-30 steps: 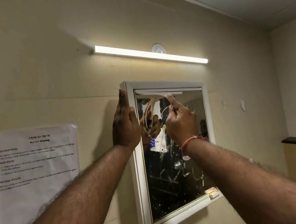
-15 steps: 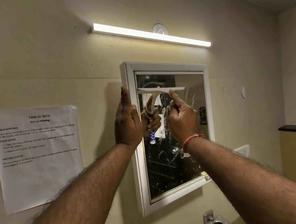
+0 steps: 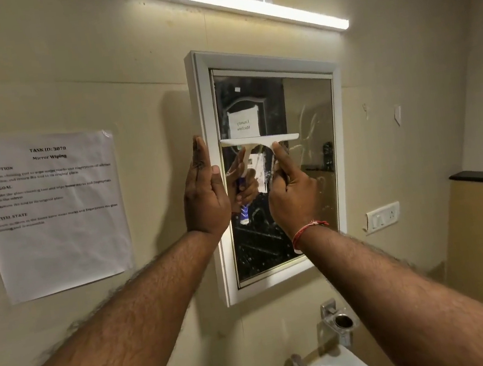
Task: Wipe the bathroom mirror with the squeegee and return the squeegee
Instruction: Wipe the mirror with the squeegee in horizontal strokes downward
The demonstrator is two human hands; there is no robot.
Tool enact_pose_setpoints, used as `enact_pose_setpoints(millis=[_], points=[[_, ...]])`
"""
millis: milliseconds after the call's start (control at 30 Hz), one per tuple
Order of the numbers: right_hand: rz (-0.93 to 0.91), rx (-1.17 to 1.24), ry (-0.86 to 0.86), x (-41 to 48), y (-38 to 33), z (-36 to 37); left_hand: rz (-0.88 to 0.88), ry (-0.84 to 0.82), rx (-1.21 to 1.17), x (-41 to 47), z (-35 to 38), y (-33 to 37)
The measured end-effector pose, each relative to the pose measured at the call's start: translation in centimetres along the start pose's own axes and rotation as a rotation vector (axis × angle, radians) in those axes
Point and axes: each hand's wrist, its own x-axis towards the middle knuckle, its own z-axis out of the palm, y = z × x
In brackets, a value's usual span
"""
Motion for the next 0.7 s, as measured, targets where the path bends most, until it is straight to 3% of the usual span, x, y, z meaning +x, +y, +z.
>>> enact_pose_setpoints(millis=[700], points=[[0.11,-0.015,-0.042,-10.1,6.5,0.1,-0.104,-0.057,0.029,-11.0,-0.7,-0.6]])
